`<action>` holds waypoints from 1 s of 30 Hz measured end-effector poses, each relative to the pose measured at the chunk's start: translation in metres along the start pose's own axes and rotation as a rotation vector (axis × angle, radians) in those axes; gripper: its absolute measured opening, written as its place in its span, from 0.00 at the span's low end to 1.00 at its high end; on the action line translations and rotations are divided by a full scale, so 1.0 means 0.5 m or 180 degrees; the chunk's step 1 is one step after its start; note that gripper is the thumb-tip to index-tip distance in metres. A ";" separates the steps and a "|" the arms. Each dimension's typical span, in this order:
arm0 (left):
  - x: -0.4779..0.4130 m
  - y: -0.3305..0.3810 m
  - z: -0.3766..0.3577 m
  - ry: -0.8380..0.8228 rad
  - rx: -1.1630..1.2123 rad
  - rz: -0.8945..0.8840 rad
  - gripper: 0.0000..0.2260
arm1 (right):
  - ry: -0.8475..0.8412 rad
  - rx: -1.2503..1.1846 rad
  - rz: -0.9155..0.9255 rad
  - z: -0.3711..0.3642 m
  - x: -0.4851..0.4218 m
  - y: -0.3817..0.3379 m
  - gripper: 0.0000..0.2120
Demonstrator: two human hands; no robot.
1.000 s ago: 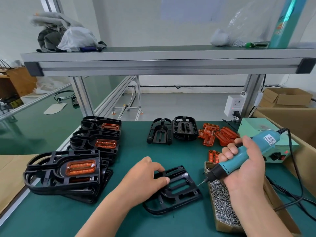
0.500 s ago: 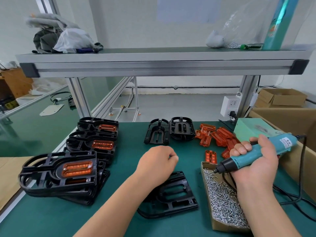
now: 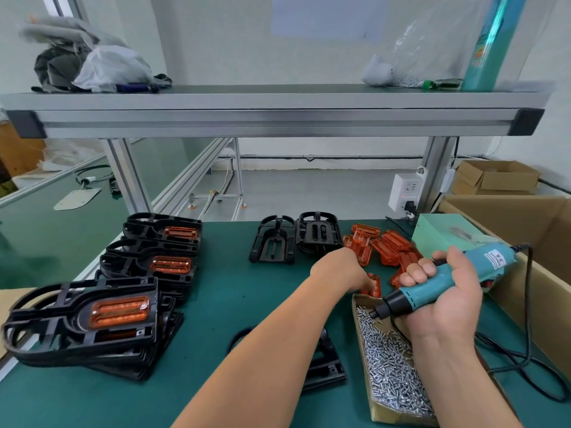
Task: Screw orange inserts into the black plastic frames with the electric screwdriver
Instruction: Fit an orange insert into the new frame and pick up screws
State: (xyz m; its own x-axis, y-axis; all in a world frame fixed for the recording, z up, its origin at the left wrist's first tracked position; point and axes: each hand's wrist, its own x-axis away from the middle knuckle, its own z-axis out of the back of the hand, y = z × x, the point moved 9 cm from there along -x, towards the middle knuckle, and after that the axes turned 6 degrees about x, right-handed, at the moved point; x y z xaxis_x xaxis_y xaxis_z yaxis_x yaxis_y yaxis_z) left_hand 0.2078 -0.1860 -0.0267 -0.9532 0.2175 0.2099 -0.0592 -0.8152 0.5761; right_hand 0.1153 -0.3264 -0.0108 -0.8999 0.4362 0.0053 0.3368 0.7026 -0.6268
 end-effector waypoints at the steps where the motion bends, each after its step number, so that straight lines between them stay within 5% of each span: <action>1: -0.005 -0.005 -0.002 0.0031 0.0013 0.0021 0.14 | 0.0010 -0.0003 -0.0007 0.001 0.000 0.000 0.11; 15: 0.140 -0.073 0.130 0.0672 0.0423 -0.0402 0.15 | -0.0067 -0.0042 -0.0042 -0.002 0.003 0.005 0.10; 30: 0.284 -0.208 0.107 0.0169 -0.0139 -0.0385 0.05 | -0.0281 0.0150 -0.0086 -0.028 0.026 0.022 0.11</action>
State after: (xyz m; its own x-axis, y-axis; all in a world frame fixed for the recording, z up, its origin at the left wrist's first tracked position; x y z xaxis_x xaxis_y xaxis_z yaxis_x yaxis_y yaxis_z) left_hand 0.0943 -0.0416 -0.0144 -0.9526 0.2879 0.0983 -0.1863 -0.8076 0.5595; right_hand 0.1115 -0.3051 -0.0067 -0.9300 0.3648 -0.0446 0.3006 0.6853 -0.6634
